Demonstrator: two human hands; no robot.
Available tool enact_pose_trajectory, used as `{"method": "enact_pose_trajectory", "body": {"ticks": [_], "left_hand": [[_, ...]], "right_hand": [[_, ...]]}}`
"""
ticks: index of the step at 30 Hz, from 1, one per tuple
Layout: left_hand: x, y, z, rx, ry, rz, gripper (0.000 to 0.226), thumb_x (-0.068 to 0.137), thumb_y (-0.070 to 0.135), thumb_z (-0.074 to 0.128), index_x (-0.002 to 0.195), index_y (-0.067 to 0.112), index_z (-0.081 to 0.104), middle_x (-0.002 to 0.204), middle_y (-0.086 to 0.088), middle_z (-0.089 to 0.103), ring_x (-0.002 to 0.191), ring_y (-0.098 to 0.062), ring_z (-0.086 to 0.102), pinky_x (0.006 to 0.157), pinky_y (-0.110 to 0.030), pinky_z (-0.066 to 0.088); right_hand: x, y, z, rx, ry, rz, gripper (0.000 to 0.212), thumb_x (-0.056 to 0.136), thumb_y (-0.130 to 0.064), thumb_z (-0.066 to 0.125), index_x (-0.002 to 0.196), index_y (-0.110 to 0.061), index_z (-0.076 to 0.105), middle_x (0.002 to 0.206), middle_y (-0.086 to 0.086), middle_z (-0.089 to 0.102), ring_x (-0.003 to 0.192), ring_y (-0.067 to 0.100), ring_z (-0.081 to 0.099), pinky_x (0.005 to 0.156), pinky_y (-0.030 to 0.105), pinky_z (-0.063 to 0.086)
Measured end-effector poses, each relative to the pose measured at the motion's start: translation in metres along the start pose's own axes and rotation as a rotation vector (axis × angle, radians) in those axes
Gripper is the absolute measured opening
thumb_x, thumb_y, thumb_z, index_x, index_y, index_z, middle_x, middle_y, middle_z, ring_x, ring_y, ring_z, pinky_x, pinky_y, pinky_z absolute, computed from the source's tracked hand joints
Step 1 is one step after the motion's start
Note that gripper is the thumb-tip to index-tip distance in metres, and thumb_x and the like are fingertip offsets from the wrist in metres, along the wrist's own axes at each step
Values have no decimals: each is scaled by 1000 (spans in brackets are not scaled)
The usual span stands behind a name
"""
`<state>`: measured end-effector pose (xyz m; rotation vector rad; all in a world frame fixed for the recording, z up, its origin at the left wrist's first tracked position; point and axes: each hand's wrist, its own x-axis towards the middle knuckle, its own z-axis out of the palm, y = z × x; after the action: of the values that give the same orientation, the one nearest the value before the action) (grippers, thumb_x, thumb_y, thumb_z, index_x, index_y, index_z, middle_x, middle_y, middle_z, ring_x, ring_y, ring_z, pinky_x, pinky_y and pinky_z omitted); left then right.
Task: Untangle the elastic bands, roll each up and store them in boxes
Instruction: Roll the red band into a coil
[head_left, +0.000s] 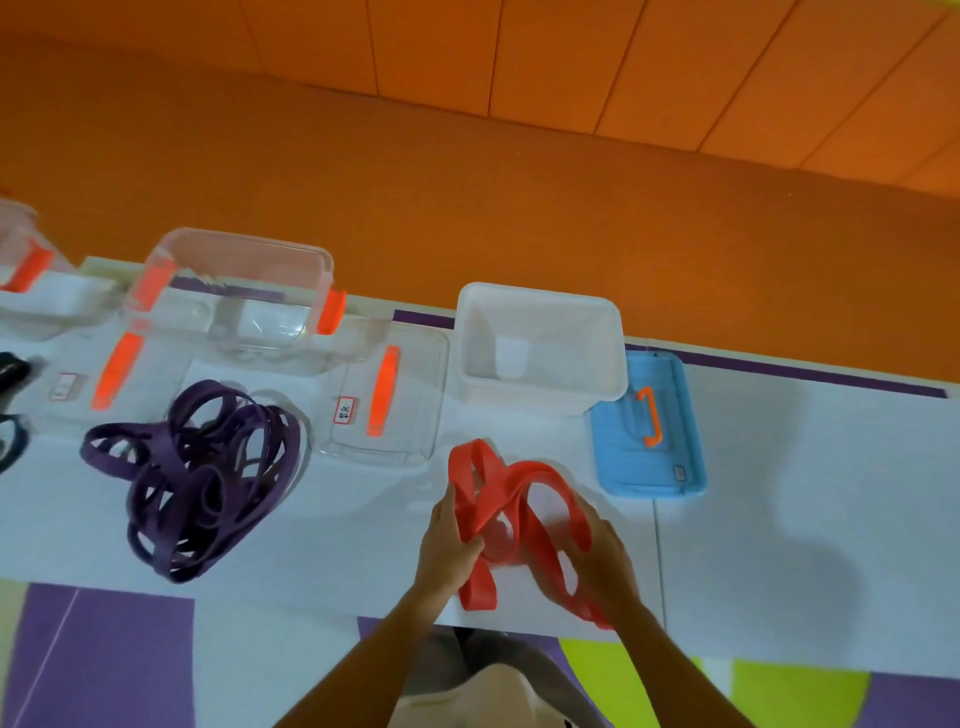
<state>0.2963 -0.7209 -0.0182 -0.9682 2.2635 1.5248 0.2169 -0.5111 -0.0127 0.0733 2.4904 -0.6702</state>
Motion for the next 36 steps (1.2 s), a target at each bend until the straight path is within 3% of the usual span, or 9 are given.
{"method": "enact_pose_trajectory", "body": {"ticks": [4, 7, 10, 16, 22, 25, 27, 33, 36], "left_hand": [[2, 8, 1, -105, 38, 3, 61, 101, 35, 71, 155, 21, 46, 149, -6, 61, 133, -30, 63, 111, -50, 53], [-1, 7, -1, -197, 44, 3, 75, 87, 60, 76, 148, 26, 50, 140, -3, 67, 125, -25, 68, 103, -38, 59], [2, 0, 2, -61, -28, 5, 83, 90, 42, 81, 159, 20, 39, 152, -7, 58, 135, -32, 62, 109, -52, 54], [0, -4, 2, 196, 10, -56, 92, 87, 58, 79, 161, 26, 33, 158, -6, 45, 140, -31, 56, 108, -47, 51], [-9, 3, 7, 34, -138, -63, 115, 73, 12, 96, 155, 32, 17, 134, 6, 56, 133, -28, 60, 106, -41, 56], [-15, 2, 13, -99, -100, -94, 127, 68, -5, 91, 161, 18, 8, 137, -12, 61, 130, -37, 63, 109, -53, 53], [-17, 6, 16, -206, -52, -194, 133, 63, 3, 91, 163, 13, 5, 138, -20, 62, 125, -40, 65, 110, -56, 51], [-17, 8, 6, -211, 47, -291, 90, 82, -1, 85, 155, 11, 35, 133, -17, 68, 111, -34, 71, 104, -50, 57], [-22, 11, 1, -179, 122, -262, 60, 86, 6, 84, 139, 13, 56, 128, -14, 68, 104, -27, 68, 97, -41, 60]], "right_hand": [[0, 1, 3, 24, 20, -49, 48, 104, -52, 56, 139, -19, 56, 121, 6, 68, 105, 24, 66, 86, 36, 54], [-2, 6, 1, 43, 6, -97, 43, 105, -44, 57, 139, -17, 58, 118, 8, 68, 106, 28, 67, 88, 43, 56], [-1, 13, -4, 29, 0, -159, 43, 106, -41, 57, 144, -21, 55, 121, 5, 66, 108, 25, 67, 90, 42, 57], [5, 17, -12, -44, 37, -215, 60, 99, -10, 61, 156, -18, 45, 148, 9, 53, 133, 33, 53, 107, 51, 50], [5, 13, -25, 32, 53, -230, 60, 96, -4, 58, 153, -17, 47, 149, 7, 51, 136, 32, 47, 111, 50, 42], [6, 8, -27, -14, 62, -263, 58, 97, -8, 57, 153, -20, 47, 151, 4, 49, 140, 29, 44, 112, 51, 42], [6, 5, -25, -51, 59, -318, 59, 96, -9, 58, 152, -22, 47, 152, 3, 49, 141, 27, 42, 114, 47, 41], [2, -2, -9, -213, -25, -675, 51, 99, -21, 55, 150, -29, 50, 156, -4, 47, 147, 19, 39, 123, 41, 33], [2, -12, 0, -212, -113, -800, 46, 101, -15, 57, 146, -27, 56, 147, -3, 56, 138, 19, 50, 115, 37, 43]]}}
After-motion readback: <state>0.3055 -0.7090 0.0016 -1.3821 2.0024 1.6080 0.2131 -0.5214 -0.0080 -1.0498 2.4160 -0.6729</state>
